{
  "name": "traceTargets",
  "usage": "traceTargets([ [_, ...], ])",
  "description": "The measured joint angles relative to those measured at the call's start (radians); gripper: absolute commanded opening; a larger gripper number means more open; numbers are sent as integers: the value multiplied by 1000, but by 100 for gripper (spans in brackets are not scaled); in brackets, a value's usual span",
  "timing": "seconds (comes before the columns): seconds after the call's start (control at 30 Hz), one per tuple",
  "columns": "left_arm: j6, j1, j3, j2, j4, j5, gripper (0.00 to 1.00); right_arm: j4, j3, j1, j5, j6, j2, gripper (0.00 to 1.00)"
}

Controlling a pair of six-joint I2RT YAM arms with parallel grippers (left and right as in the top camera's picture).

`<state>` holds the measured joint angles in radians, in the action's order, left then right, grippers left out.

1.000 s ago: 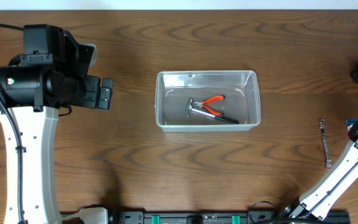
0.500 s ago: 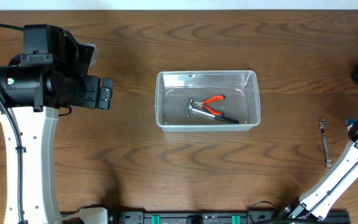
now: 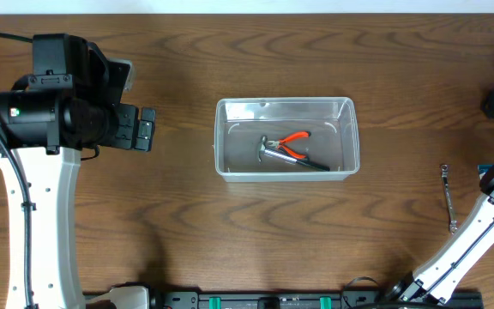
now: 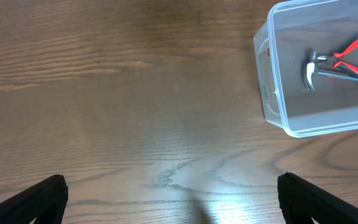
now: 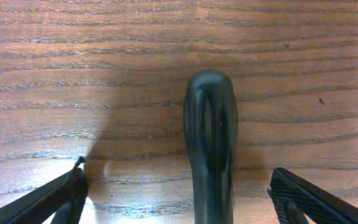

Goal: Pack container
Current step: 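Lower the right gripper and grasp the screwdriver by its black handle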

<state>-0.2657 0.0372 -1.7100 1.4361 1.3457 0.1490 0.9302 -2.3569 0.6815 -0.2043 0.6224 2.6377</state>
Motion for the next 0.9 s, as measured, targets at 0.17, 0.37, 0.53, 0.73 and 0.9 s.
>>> traceTargets([
  [0.17,0,0,0,0,0,0,98,-10,0,0,-2,0,0,86],
  [0.37,0,0,0,0,0,0,98,-14,0,0,-2,0,2,83],
  [0.53,0,0,0,0,0,0,98,-18,0,1,-3,-2,2,82],
  [0.73,0,0,0,0,0,0,98,-22,0,8,-13,-20,6,83],
  [0.9,0,0,0,0,0,0,98,-22,0,16,-25,-35,6,84],
])
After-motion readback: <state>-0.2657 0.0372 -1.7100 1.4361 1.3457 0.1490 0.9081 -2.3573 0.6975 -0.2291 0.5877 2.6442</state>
